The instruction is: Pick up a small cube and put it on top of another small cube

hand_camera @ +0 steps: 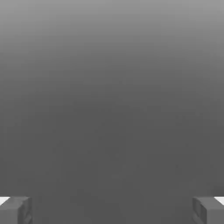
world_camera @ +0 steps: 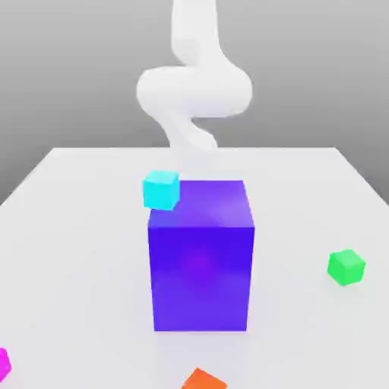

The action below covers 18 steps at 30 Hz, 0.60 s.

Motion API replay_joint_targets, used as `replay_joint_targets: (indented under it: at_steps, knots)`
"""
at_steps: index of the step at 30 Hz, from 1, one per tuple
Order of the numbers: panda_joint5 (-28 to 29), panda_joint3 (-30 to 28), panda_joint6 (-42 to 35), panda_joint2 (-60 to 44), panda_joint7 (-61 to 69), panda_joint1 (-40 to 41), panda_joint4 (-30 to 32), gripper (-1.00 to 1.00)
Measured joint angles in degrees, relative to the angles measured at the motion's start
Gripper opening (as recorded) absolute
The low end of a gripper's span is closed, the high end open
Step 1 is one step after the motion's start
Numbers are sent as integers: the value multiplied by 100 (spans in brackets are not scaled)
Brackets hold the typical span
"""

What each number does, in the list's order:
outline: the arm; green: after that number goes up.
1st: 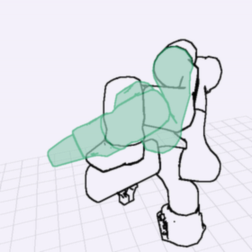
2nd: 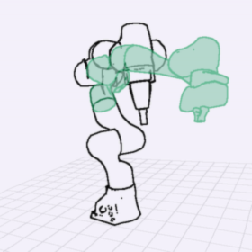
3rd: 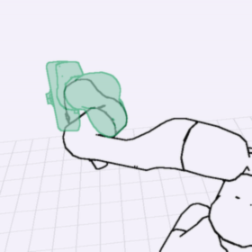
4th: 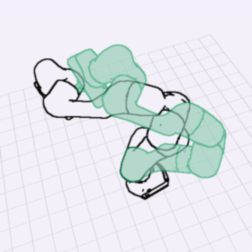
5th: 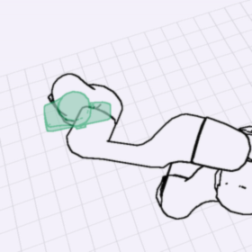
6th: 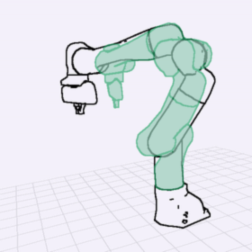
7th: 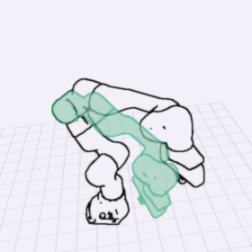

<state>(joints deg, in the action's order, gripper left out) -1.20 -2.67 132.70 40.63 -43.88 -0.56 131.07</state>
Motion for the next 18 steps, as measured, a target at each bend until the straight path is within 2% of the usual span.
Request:
replay_joint_targets:
  at_steps: [11, 18]
  knots:
    - [-772, -1112, 410, -2307, 1041, -85, -313, 0]
    - [-1377, -1583, 652, -3775, 1777, 142, -513, 0]
